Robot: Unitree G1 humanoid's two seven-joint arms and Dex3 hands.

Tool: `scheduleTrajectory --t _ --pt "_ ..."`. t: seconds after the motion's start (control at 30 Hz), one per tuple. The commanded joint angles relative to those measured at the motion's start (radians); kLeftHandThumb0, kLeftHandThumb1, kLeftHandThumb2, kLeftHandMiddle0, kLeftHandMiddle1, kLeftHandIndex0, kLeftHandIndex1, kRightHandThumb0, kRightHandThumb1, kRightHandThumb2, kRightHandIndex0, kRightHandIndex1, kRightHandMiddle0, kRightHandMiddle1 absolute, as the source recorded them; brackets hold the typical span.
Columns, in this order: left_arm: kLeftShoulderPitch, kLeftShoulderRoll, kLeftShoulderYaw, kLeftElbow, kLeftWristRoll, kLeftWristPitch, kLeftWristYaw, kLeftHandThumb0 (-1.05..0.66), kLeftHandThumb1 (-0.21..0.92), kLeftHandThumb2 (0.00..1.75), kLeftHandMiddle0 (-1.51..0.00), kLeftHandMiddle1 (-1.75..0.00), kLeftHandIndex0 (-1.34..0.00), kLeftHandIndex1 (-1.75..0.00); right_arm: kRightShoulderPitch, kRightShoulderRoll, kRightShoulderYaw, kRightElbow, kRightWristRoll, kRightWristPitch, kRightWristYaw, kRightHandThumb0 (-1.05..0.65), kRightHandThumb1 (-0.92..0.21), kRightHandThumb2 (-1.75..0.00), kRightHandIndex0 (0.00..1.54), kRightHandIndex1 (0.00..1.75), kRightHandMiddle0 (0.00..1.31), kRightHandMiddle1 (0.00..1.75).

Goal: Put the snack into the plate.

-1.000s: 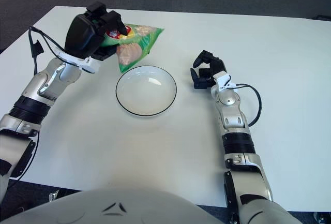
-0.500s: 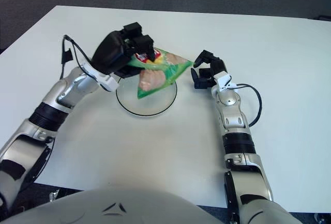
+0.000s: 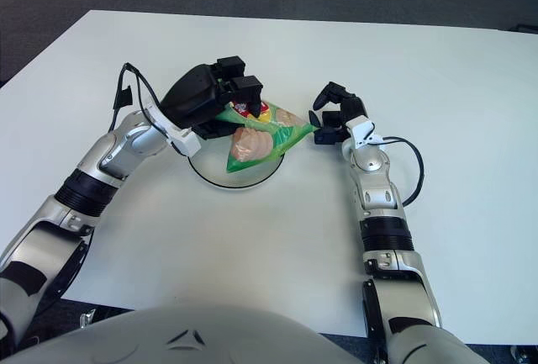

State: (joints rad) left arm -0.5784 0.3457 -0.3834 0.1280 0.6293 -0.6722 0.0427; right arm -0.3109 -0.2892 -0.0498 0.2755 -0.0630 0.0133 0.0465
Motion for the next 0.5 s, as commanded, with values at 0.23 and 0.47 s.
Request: scheduleTrajectory --t 0.23,0.47 --pt "0.058 -0.012 -0.039 -0.054 0.088 0.036 -0.044 0.53 0.15 1.52 -0.74 -1.75 -0.95 -1.75 0.065 0.021 0.022 0.047 -0.010 0.076 0.019 -0.50 -0.28 -1.35 1.23 1.75 0.64 1.75" --pt "0.012 0.030 -0.088 -0.068 0.203 0.060 -0.140 0.54 0.15 1.52 -0.75 -1.75 -0.95 -1.75 0.065 0.017 0.024 0.052 -0.012 0.062 0.022 -0.49 -0.29 -1.34 1.21 1.75 0.64 1.75"
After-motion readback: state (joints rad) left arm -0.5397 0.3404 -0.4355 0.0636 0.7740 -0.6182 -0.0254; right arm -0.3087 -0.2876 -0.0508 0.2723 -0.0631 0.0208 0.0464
